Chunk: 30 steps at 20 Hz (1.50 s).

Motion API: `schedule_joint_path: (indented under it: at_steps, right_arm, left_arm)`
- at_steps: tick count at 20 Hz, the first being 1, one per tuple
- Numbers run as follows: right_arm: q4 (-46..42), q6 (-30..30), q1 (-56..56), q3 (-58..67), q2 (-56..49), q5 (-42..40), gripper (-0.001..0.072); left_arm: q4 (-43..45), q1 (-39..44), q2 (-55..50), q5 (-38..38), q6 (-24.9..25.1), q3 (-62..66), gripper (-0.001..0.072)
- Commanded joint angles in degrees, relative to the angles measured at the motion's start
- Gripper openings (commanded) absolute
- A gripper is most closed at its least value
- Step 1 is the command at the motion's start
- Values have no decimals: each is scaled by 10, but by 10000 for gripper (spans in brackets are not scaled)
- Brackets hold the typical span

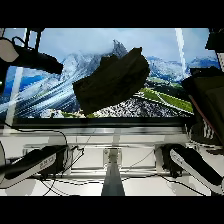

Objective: Fold the clothes and pants, and hang the long-sleeved shirts on hangers.

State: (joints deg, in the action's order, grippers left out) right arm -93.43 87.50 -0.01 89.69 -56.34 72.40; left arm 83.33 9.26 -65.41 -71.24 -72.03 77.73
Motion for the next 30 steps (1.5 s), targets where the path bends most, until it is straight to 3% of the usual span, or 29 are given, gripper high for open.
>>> schedule_joint_path:
  at_steps: [1, 13, 16, 19, 23, 27, 30]
  right_arm:
    - [0, 0, 0, 0, 0, 0, 26]
    - [2, 0, 0, 0, -1, -8, 27]
    - [67, -11, 1, 0, -2, -37, 27]
    - [215, -157, 7, -11, -20, 31, 26]
    - [252, -222, 113, -116, -50, 41, 27]
    - [242, -300, 287, -233, -126, -48, 27]
    - [172, -308, 400, -257, -195, -165, 32]
  left_arm:
    - [0, 0, 0, 0, 0, 0, 31]
    - [0, 0, 0, 0, 0, 0, 31]
    - [0, 0, 0, 0, 0, 0, 31]
    - [-10, 0, 0, 0, 0, 0, 31]
    - [-28, -1, 2, 0, -1, 0, 31]
    - [-26, -2, 48, 21, -15, 0, 31]
    - [-17, -26, 107, 42, -15, 0, 31]
